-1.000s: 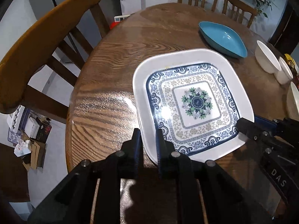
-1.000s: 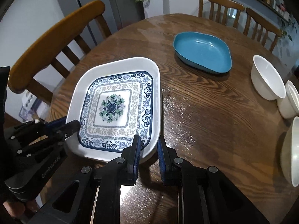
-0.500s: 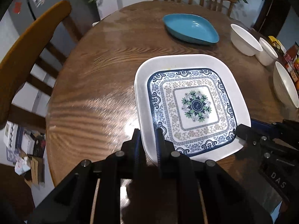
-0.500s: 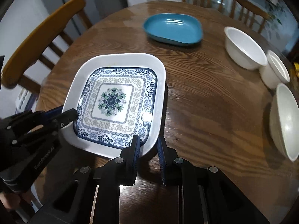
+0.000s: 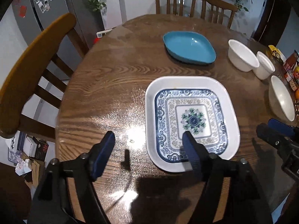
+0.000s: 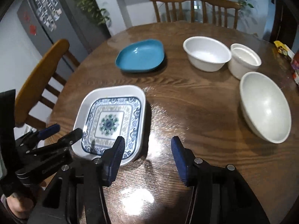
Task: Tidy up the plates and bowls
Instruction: 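Open the left gripper to release the stacked plate, then move the left gripper toward the teal shallow dish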
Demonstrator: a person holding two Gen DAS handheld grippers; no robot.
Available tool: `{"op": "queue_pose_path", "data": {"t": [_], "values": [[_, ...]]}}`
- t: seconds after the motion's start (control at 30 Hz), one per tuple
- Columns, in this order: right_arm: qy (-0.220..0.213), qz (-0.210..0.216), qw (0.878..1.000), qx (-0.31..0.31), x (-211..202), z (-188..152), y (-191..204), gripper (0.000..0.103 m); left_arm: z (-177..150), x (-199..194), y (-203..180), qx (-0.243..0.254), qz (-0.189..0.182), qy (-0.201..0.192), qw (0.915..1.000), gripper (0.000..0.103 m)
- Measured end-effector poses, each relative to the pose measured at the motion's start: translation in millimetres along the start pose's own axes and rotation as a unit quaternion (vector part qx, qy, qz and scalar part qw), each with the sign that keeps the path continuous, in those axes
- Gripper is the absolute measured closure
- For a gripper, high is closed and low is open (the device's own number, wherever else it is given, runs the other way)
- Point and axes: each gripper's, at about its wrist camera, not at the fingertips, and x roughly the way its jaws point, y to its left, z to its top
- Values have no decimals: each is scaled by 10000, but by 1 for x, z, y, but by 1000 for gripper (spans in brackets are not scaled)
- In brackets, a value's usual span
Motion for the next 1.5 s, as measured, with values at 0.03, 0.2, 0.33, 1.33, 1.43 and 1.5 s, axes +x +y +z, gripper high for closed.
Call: {"op": "queue_pose_path", "data": {"t": [0.03, 0.2, 0.33, 1.33, 1.43, 1.5], "values": [[-35, 15, 10000, -2, -6, 2, -3, 51, 2, -7, -2, 5, 4, -28, 10000, 23], [-303, 54, 9993, -226, -39, 17, -5, 51, 17, -42, -12, 41, -64, -266, 9996, 11], [-599, 127, 9973, -403, -71, 30, -6, 50, 30, -76, -26, 93, -211, -538, 9983, 7], [-1450, -114, 9887, -356, -118, 106, -44, 43, 120, -127, -87, 357, -169, -1630, 9858, 1], [-1316, -116, 9908, -302, -101, 113, -47, 44, 127, -108, -82, 304, -99, -1495, 9882, 1], [-1235, -136, 9918, -295, -90, 116, -48, 44, 132, -95, -78, 256, -81, -1401, 9898, 1]]}}
